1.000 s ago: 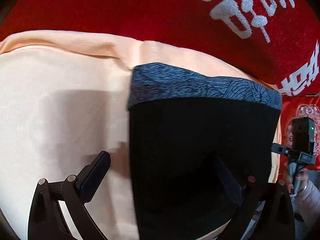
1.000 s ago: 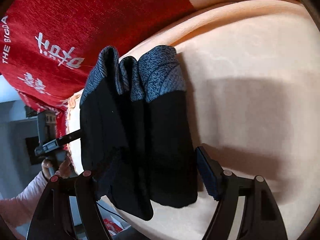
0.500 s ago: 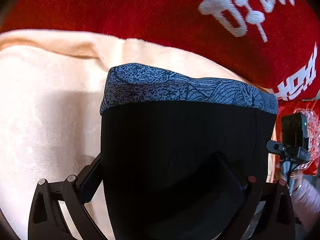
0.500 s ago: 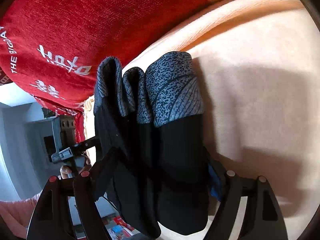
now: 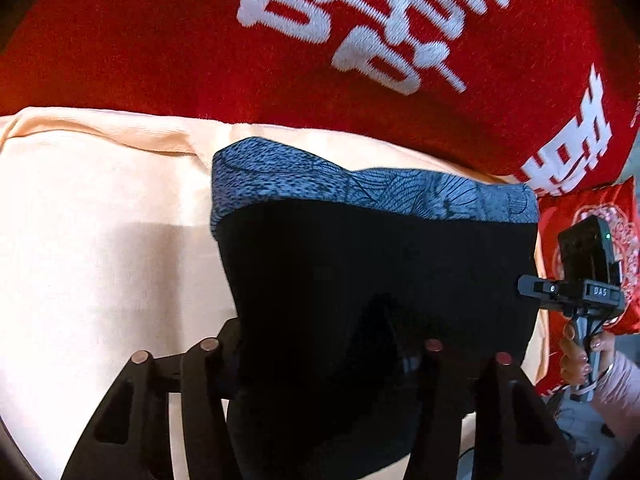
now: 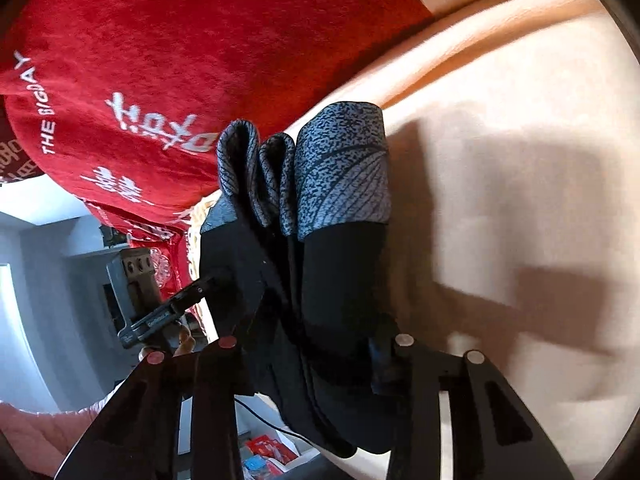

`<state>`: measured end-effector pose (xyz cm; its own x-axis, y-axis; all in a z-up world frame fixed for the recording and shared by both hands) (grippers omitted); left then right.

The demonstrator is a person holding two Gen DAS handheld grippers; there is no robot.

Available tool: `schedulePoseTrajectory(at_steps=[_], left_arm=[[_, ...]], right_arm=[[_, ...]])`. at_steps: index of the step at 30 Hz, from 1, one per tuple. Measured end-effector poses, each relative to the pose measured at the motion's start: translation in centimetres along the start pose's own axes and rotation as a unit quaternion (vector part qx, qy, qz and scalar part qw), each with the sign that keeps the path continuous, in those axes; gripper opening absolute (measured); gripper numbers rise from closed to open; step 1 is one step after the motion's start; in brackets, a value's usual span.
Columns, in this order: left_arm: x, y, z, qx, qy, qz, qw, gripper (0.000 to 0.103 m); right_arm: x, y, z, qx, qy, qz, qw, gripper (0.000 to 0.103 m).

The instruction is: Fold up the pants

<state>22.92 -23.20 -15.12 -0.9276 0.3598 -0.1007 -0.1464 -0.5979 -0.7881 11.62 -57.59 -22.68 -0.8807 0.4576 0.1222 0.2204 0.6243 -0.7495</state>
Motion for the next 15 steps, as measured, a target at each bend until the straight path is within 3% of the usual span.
schedulePoseTrajectory(at_steps=[8, 15], left_arm=[[1.4, -2.9, 2.1, 0.027, 0.015, -0.007, 0.9995, 0.055], [5.2, -5.3, 3.1, 0.034, 0.003, -0.017, 0.9993, 0.055]], right_arm=[[2.7, -1.4, -2.2, -0.036, 0.006, 0.005, 0.999, 0.038], [6.1, -2.7, -2.8, -0.059, 0.021, 0.003, 0.998, 0.038]])
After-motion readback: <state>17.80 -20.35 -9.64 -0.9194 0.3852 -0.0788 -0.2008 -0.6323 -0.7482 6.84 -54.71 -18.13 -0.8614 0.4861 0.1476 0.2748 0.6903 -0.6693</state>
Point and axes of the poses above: each gripper's, at about its wrist camera, not at the fingertips, and y roughly the way its jaws point, z to its right, x to its underside, the point moved 4 cm from there along y, roughly the way its jaws point, and after that the axes turned 11 degrees about x, right-handed, at the moved point
